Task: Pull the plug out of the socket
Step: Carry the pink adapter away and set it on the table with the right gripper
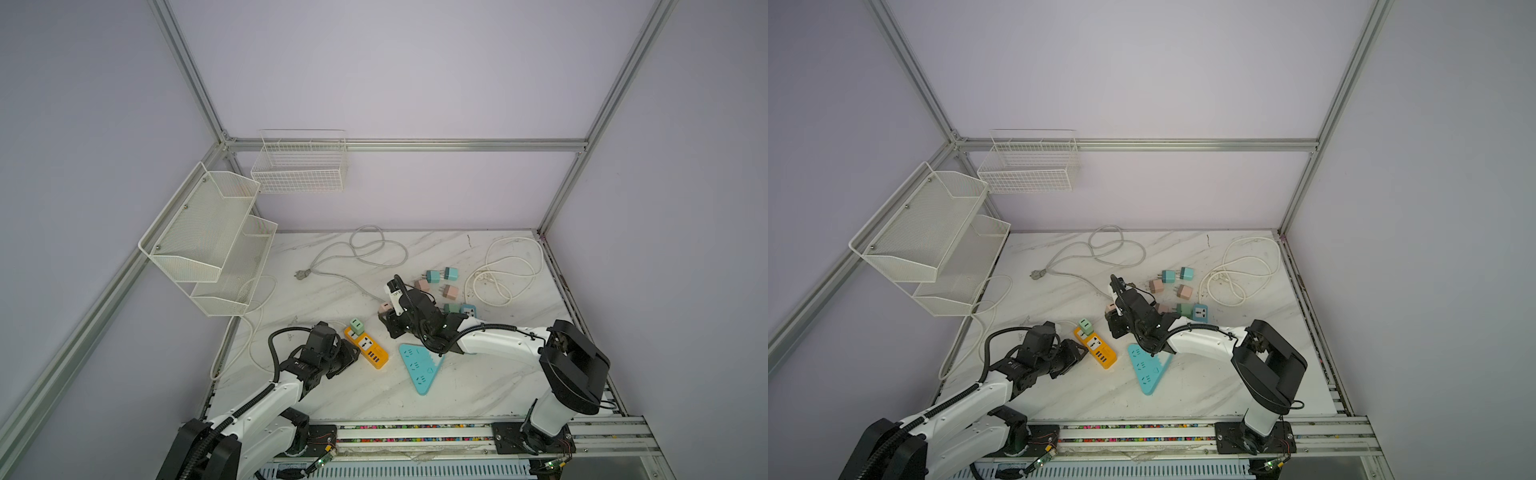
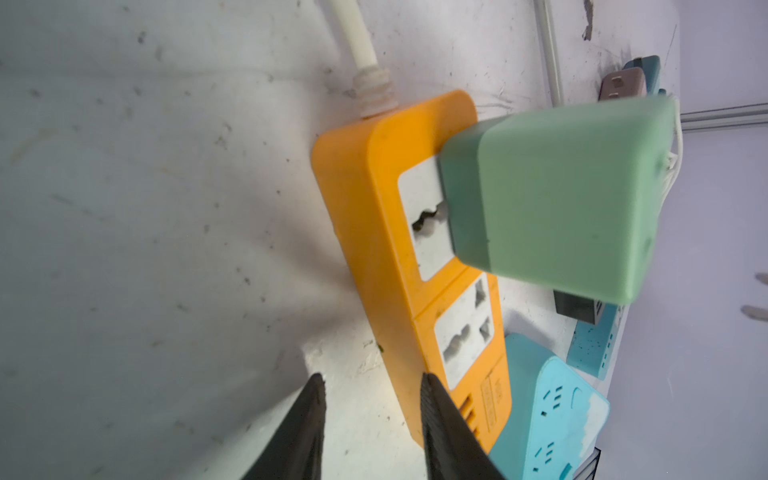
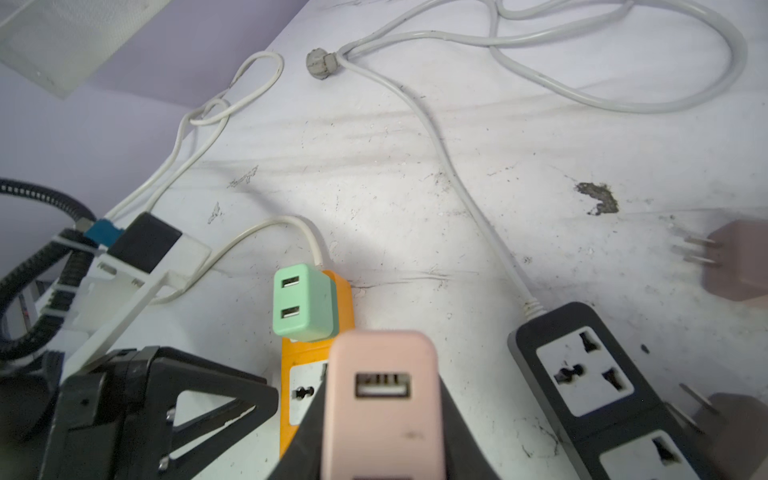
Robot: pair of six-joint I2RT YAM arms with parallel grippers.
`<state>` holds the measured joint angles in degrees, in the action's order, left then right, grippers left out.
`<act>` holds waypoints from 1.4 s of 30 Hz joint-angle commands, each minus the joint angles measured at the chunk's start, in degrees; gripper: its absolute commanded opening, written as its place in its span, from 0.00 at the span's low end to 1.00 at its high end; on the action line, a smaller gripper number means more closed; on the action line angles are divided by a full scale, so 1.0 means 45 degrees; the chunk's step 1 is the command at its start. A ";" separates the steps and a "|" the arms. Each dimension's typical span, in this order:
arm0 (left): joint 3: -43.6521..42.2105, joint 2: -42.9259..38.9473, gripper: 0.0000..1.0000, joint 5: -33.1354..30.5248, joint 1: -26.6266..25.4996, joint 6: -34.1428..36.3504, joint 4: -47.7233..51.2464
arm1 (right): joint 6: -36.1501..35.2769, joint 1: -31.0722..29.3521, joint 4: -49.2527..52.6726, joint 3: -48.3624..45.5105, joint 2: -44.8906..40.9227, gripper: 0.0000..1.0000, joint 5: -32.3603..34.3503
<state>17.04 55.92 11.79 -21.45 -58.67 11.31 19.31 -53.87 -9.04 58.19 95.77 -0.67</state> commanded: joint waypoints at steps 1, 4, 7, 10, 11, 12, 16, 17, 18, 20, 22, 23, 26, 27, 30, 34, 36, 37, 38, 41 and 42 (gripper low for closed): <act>0.1043 -0.0493 0.40 -0.0109 -0.0056 0.0359 0.0611 | 0.1482 0.0128 -0.1557 -0.0546 -0.0373 0.14 -0.0914; 0.1203 -0.0873 0.40 -0.0155 -0.0033 0.0400 0.0909 | 0.1967 0.0193 -0.1706 -0.0531 -0.0145 0.14 -0.0753; 0.1405 -0.1236 0.41 -0.0244 -0.0037 0.0513 0.1265 | 0.2433 0.0184 -0.2048 -0.0531 0.0247 0.14 -0.0678; 0.1652 -0.1543 0.42 -0.0398 -0.0037 0.0709 0.1673 | 0.3123 0.0240 -0.2118 -0.0352 0.0788 0.14 -0.0275; 0.1729 -0.1653 0.42 -0.0465 -0.0028 0.0770 0.1835 | 0.3356 0.0289 -0.2185 -0.0241 0.1011 0.14 -0.0289; 0.1802 -0.1752 0.42 -0.0539 -0.0022 0.0811 0.1977 | 0.3500 0.0320 -0.2323 -0.0101 0.1275 0.14 -0.0420; 0.1966 -0.2175 0.44 -0.0717 -0.0018 0.0943 0.2286 | 0.3754 0.0346 -0.2773 0.0347 0.2058 0.13 -0.0469; 0.1987 -0.2299 0.44 -0.0807 -0.0018 0.0989 0.2405 | 0.3753 0.0336 -0.2825 0.0452 0.2215 0.13 -0.0340; 0.2024 -0.2407 0.45 -0.0931 -0.0018 0.1018 0.2544 | 0.3790 0.0364 -0.2819 0.0575 0.2392 0.13 -0.0213; 0.2072 -0.2595 0.46 -0.1164 -0.0011 0.1047 0.2785 | 0.3840 0.0460 -0.2799 0.0848 0.2800 0.13 -0.0241; 0.2075 -0.2798 0.47 -0.1320 0.0002 0.1066 0.2946 | 0.3914 0.0578 -0.2816 0.1088 0.3165 0.13 -0.0393; 0.2076 -0.2880 0.48 -0.1379 0.0002 0.1083 0.2984 | 0.3945 0.0602 -0.2826 0.1200 0.3328 0.13 -0.0372; 0.2093 -0.3120 0.49 -0.1558 0.0001 0.1115 0.3100 | 0.3951 0.0628 -0.2879 0.1552 0.3772 0.14 -0.0215; 0.2125 -0.3210 0.50 -0.1613 0.0023 0.1142 0.3180 | 0.3951 0.0632 -0.2874 0.1715 0.3924 0.14 -0.0204; 0.2192 -0.3382 0.52 -0.1794 0.0021 0.1245 0.3463 | 0.4054 0.0658 -0.2799 0.2182 0.4455 0.14 -0.0272; 0.2240 -0.3574 0.54 -0.1994 0.0041 0.1300 0.3781 | 0.4096 0.0689 -0.2799 0.2618 0.4937 0.14 -0.0321; 0.2169 -0.3690 0.55 -0.1995 0.0041 0.1224 0.3784 | 0.4164 0.0701 -0.2757 0.2823 0.5171 0.14 -0.0354; 0.2137 -0.3749 0.55 -0.2020 0.0041 0.1210 0.3787 | 0.4183 0.0701 -0.2738 0.2920 0.5292 0.14 -0.0388; 0.2090 -0.3788 0.55 -0.2033 0.0041 0.1167 0.3795 | 0.4182 0.0705 -0.2719 0.3009 0.5372 0.14 -0.0413; 0.1943 -0.3879 0.57 -0.2035 0.0039 0.1086 0.3727 | 0.4229 0.0720 -0.2657 0.3202 0.5636 0.15 -0.0437; 0.1934 -0.3875 0.57 -0.2036 0.0041 0.1067 0.3704 | 0.4184 0.0720 -0.2667 0.3250 0.5722 0.16 -0.0405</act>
<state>21.56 39.07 3.49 -21.41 -54.37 28.45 37.08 -50.87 -20.16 71.26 120.86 -2.61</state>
